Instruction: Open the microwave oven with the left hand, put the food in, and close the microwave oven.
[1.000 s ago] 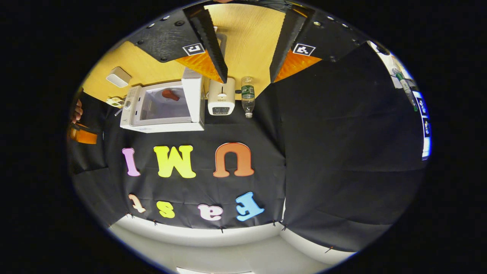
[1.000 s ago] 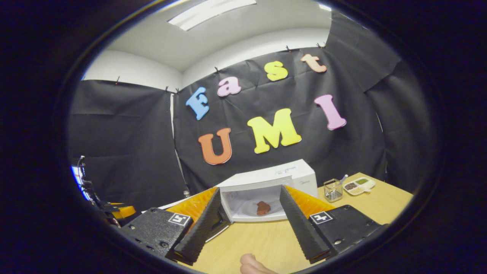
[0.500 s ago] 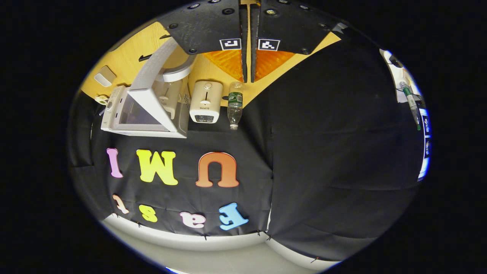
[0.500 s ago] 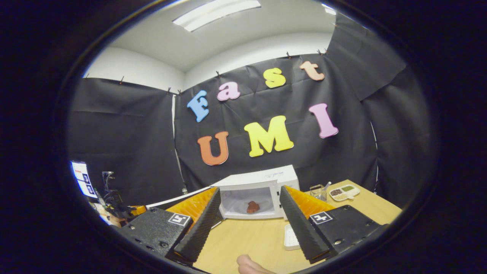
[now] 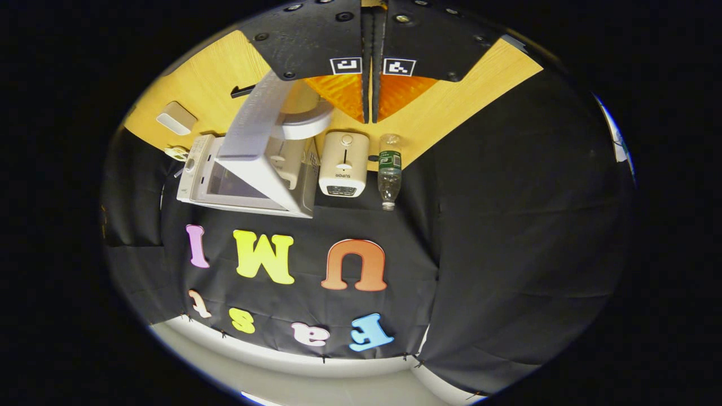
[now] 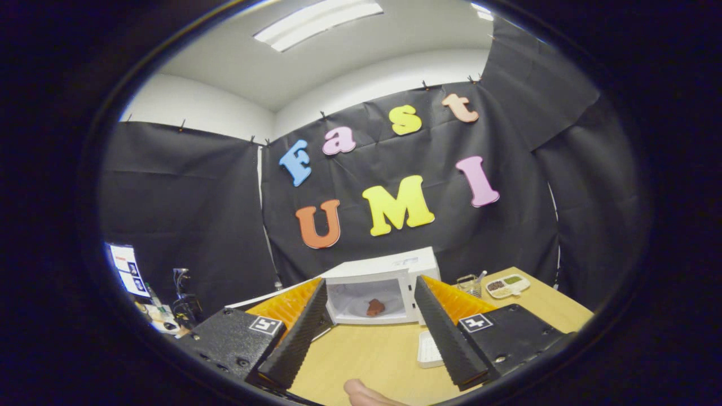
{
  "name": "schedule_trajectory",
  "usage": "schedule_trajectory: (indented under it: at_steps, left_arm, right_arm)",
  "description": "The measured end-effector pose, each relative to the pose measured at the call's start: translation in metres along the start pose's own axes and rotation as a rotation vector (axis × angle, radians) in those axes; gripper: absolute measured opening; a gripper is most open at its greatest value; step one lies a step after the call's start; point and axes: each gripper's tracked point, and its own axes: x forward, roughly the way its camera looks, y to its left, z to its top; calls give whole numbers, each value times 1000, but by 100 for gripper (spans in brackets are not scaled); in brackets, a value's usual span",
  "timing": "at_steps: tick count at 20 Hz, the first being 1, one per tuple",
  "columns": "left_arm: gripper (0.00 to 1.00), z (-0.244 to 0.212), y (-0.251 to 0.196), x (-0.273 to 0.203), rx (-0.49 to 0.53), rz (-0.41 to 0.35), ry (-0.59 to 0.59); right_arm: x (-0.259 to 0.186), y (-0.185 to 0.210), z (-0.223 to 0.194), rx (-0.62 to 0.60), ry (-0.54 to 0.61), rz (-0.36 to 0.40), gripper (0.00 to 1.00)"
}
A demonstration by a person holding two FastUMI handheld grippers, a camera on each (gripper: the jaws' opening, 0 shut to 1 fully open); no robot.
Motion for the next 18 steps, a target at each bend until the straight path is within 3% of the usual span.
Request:
schedule_trajectory:
  at_steps: [1, 2, 3, 4, 5, 6, 7, 8, 9, 13, 14, 16, 17, 18]
  left_arm:
    - [0, 1, -6, -3, -6, -25, 0]
    - [0, 1, -14, -5, -19, -55, -2]
    - [0, 2, -25, -4, -26, -81, -7]
    - [0, 2, -34, -5, -30, -102, -13]
    - [17, 1, -39, -6, -31, -121, -18]
    - [17, 1, -47, -7, -31, -139, -21]
    - [0, 0, -55, -5, -28, -156, -26]
    - [17, -2, -63, -5, -23, -174, -27]
    - [0, -5, -72, -5, -15, -191, -26]
    - [0, -19, -103, 4, 16, -243, 0]
    - [0, -21, -114, 3, 16, -265, 3]
    - [0, -26, -140, 3, 6, -337, 0]
    - [17, -23, -154, 0, 5, -381, -20]
    - [0, -21, -169, 1, 0, -418, -31]
  right_arm:
    - [-2, -2, 0, 0, 5, 4, 87]
    - [-5, -3, 1, -1, 4, 1, 99]
    - [-6, -7, 2, -4, 4, -4, 87]
    - [-7, -9, 2, -10, 6, -9, 87]
    - [-10, -11, 3, -14, 5, -14, 87]
    - [-12, -12, 5, -15, 2, -18, 87]
    - [-13, -14, 5, -14, 1, -20, 87]
    - [-14, -15, 4, -14, 1, -18, 87]
    - [-15, -18, 4, -17, 0, -19, 87]
    - [-21, -28, 5, -25, 2, -35, 87]
    - [-23, -30, 6, -29, -1, -36, 99]
    - [-27, -32, 9, -34, -6, -39, 98]
    - [-29, -34, 9, -38, -7, -42, 98]
    - [-30, -37, 10, -42, -10, -45, 98]
